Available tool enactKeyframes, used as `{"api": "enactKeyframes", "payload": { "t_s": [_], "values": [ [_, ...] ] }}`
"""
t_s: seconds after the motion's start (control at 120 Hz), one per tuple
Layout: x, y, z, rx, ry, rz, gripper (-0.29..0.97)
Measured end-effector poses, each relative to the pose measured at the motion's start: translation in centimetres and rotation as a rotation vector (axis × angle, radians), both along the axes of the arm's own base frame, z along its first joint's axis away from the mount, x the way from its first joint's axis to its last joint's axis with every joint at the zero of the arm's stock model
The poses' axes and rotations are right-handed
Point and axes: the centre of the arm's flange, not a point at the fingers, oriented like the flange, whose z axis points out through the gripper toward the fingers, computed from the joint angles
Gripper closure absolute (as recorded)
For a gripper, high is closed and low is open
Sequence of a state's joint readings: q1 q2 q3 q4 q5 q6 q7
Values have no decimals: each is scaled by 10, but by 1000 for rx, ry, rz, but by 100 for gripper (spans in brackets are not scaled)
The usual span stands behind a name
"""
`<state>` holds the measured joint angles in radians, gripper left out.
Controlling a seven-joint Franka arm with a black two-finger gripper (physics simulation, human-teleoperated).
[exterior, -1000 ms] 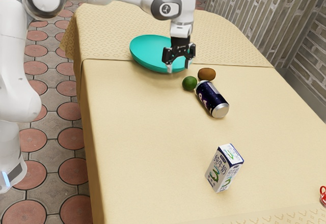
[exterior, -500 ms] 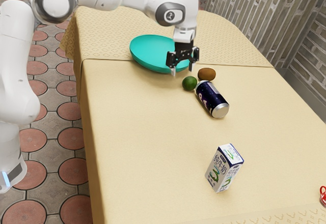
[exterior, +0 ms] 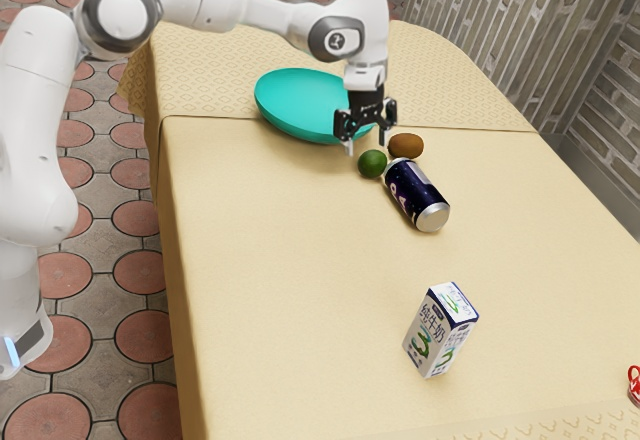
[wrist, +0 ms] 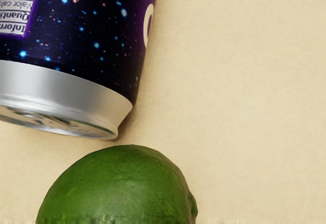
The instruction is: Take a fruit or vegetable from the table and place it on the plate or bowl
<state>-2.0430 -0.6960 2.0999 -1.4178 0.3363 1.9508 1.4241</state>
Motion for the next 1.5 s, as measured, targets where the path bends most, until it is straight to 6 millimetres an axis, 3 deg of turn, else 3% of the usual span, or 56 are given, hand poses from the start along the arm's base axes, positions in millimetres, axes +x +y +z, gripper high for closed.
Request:
{"api": "enactKeyframes", "payload": {
  "t_s": [0.567, 0.983, 1.5],
  "values": [
    [10, 7, -11, -4, -46, 7, 2],
    [18, 7, -33, -20, -53, 10, 2],
    [25, 0, -41, -28, -63, 4, 2]
  ]
}}
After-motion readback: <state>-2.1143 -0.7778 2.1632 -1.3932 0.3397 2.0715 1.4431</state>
